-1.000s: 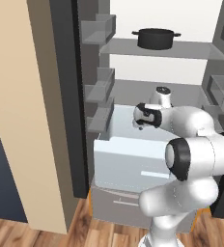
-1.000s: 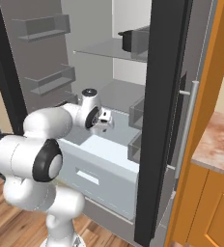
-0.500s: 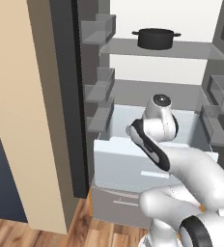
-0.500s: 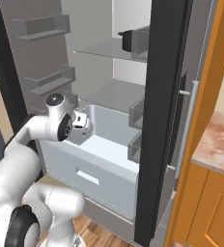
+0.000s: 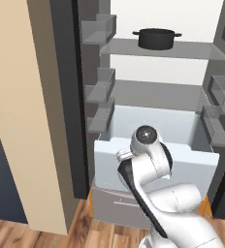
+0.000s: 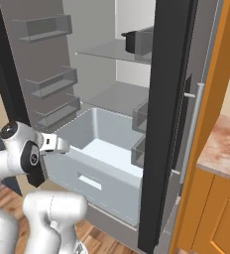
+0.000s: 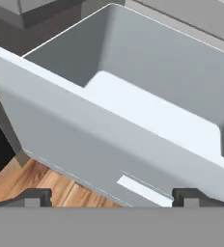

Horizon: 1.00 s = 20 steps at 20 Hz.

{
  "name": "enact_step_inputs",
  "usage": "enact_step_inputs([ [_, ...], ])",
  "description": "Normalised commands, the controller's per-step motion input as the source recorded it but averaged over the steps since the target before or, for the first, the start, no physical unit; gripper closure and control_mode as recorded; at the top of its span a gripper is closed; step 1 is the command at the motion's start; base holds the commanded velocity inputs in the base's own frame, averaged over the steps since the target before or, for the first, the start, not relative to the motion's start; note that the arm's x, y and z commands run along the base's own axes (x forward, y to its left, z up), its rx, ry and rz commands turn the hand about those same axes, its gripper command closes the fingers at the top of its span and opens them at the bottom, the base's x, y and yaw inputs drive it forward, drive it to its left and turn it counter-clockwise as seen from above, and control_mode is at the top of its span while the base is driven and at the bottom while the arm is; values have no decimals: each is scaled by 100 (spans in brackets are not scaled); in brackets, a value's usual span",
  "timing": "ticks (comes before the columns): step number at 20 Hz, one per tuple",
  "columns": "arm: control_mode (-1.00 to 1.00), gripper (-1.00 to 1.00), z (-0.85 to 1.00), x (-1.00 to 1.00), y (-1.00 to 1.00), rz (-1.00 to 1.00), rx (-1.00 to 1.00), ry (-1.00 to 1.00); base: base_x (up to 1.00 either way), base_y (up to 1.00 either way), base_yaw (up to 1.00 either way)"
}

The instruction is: Place the avocado and mushroom inside the fridge drawer. Close the drawer after placing the vegetables.

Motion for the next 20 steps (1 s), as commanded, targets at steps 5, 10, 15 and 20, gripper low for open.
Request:
enact_step_inputs([
  [5, -100, -100, -37, -5, 61, 2, -26, 13, 0, 0, 0],
  [10, -100, -100, -56, 33, 23, 0, -15, 19, 0, 0, 0],
  [15, -100, -100, -32, 71, 0, 0, -3, 22, 0, 0, 0],
  [20, -100, -100, -4, 71, -11, 2, 0, 15, 0, 0, 0],
])
